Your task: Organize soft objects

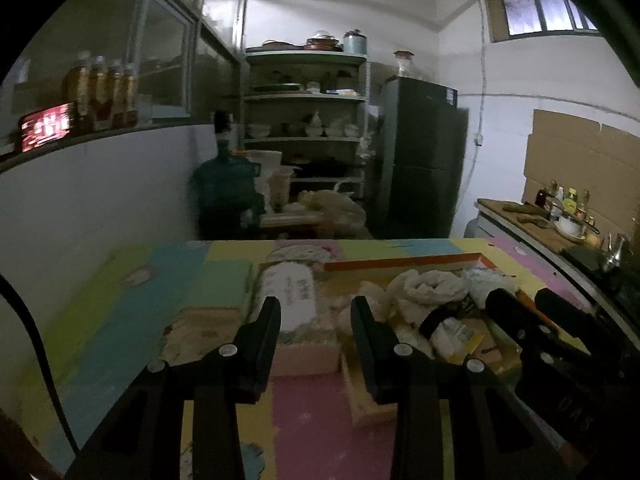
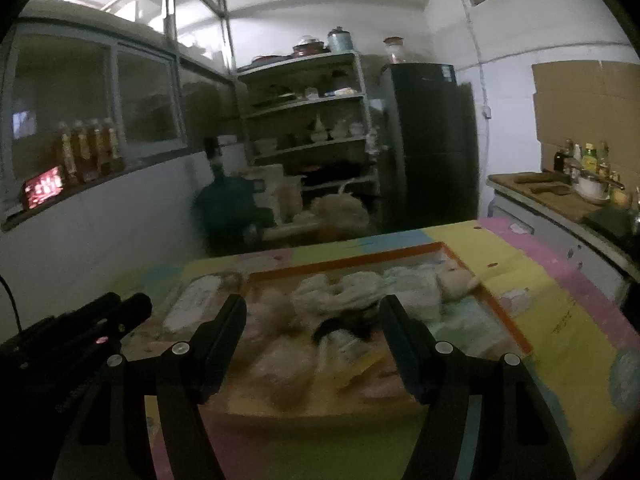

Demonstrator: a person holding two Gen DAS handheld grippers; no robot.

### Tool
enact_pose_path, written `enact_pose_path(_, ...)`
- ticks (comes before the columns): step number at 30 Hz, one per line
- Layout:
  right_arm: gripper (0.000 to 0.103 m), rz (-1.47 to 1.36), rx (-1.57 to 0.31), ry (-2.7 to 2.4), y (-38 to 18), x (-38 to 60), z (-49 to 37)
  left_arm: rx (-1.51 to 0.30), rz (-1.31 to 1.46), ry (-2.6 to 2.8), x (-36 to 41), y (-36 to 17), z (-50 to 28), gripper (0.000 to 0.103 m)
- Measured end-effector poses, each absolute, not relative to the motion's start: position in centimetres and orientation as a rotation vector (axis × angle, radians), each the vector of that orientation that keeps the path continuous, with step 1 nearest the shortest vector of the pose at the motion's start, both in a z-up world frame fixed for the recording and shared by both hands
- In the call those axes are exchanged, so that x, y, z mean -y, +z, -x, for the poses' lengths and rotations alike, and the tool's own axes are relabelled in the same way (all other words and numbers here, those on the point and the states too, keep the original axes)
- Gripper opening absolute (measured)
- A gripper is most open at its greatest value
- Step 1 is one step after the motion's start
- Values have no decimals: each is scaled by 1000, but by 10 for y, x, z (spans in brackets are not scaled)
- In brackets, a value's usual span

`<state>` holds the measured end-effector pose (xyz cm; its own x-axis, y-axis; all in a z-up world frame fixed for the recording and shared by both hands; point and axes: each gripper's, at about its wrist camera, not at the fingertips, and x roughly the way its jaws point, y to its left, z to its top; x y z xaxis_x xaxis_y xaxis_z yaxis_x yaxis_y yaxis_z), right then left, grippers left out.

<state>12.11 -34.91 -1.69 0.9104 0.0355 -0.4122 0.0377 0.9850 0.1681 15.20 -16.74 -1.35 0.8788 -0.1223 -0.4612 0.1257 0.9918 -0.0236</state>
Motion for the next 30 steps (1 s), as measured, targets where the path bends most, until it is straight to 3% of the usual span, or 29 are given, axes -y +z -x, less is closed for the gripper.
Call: enact_pose_path(30, 71, -103, -326, -50, -2, 255, 16, -387, 29, -73, 91, -7, -6, 36)
